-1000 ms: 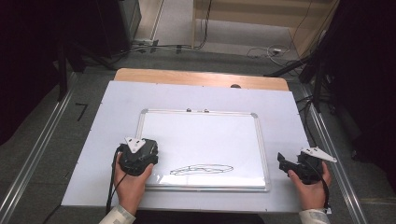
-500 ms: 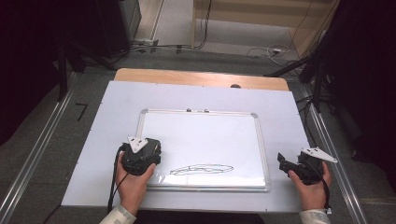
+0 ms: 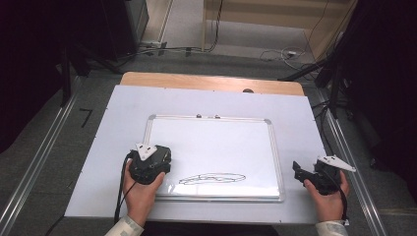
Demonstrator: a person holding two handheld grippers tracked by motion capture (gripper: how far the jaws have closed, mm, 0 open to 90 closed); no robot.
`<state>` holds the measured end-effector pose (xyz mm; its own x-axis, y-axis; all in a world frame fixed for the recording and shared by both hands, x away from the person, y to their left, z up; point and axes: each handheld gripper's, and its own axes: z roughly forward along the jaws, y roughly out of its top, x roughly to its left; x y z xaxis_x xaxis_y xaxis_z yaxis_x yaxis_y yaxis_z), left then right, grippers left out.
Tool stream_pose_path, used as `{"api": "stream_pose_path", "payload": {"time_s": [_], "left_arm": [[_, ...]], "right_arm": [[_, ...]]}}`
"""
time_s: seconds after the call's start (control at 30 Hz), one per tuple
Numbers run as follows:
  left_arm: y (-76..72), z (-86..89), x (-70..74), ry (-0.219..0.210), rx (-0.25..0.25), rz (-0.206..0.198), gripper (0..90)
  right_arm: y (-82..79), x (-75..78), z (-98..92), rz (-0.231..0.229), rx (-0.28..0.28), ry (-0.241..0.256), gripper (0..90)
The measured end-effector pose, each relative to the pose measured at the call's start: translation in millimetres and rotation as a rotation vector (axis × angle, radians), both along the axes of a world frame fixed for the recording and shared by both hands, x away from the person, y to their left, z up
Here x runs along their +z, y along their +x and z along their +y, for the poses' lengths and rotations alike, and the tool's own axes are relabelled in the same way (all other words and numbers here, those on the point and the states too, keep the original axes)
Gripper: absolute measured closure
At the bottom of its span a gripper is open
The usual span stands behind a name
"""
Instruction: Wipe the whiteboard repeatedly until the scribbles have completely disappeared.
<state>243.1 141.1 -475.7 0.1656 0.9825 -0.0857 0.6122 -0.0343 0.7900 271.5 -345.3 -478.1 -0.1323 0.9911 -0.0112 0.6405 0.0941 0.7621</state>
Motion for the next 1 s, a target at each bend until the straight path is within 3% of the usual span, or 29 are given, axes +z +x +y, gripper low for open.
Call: {"api": "stream_pose_path", "payload": {"time_s": [0.27, 1.0], "left_arm": [[7.8, -10.9, -3.0, -0.022, -0.051, 0.010, 40.5], [23.1, -46.9, -15.1, -0.005, -0.166, 0.027, 40.4]], "right_arm": [[0.7, -0.2, 0.7, 0.000, -0.002, -0.006, 13.0], [0.5, -0.2, -0.5, -0.003, 0.000, -0.002, 13.0]]}}
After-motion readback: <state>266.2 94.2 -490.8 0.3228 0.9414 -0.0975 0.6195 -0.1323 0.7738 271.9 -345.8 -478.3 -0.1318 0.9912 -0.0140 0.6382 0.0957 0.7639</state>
